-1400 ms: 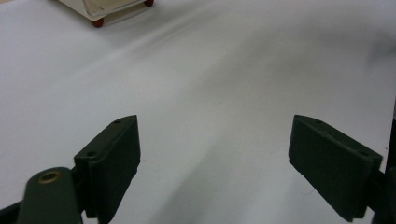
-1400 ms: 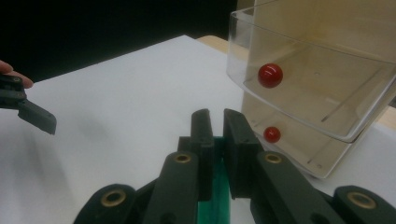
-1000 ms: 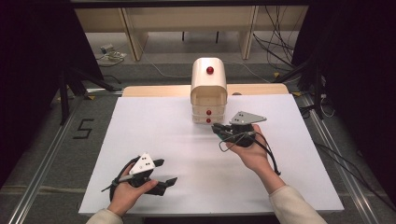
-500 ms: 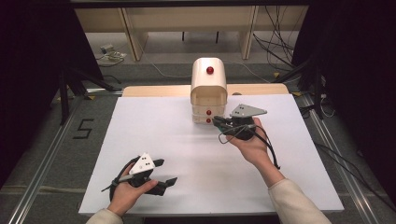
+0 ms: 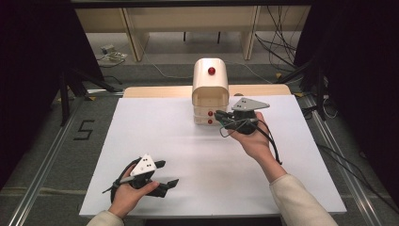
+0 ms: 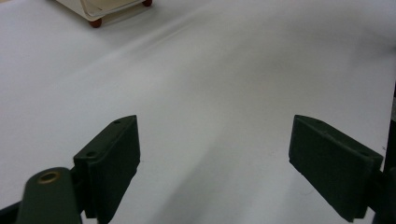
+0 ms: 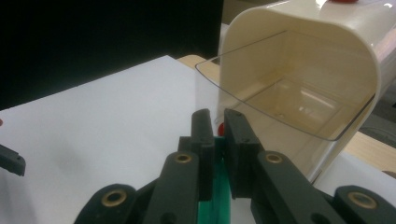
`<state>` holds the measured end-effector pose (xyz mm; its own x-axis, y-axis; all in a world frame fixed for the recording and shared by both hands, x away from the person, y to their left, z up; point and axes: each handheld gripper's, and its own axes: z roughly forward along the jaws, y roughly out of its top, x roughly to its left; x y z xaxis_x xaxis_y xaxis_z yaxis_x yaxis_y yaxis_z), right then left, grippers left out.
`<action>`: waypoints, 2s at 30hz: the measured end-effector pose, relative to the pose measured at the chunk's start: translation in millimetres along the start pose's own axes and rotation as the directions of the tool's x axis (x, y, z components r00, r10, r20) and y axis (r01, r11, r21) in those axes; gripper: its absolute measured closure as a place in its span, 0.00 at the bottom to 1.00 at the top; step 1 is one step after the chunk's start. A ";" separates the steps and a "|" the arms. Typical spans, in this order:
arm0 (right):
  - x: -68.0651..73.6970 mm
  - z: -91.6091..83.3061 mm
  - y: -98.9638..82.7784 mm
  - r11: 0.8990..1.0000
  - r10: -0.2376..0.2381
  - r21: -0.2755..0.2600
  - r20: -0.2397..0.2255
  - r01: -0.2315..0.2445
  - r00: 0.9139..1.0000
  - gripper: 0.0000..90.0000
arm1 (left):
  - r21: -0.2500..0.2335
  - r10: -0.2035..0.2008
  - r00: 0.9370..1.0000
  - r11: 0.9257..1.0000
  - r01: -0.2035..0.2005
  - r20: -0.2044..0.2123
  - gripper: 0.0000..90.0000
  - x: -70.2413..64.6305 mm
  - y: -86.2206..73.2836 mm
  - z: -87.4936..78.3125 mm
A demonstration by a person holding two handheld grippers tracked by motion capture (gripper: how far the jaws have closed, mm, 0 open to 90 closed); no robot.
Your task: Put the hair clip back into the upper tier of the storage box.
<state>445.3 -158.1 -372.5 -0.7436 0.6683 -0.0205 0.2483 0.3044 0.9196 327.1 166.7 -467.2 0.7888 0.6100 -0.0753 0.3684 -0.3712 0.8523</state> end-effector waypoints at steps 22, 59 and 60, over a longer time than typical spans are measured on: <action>-7.4 8.1 17.2 1.000 0.005 -0.006 0.011 -0.005 1.000 0.93 | -0.003 -0.005 1.000 1.000 0.005 0.000 0.18 0.1 0.0 -0.4; -25.9 22.5 41.1 1.000 0.020 0.003 0.040 -0.020 0.999 0.93 | -0.006 -0.009 1.000 1.000 0.009 -0.001 0.18 0.4 0.4 -0.5; -26.4 23.1 41.4 1.000 0.024 0.006 0.038 -0.024 0.999 0.93 | -0.006 -0.009 1.000 1.000 0.009 0.000 0.18 0.4 0.4 -0.6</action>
<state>489.6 -147.5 -343.0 -0.7132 0.7008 -0.0134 0.2699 0.2922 0.9175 327.4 167.2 -466.6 0.7855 0.6134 -0.0827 0.3724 -0.3616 0.8547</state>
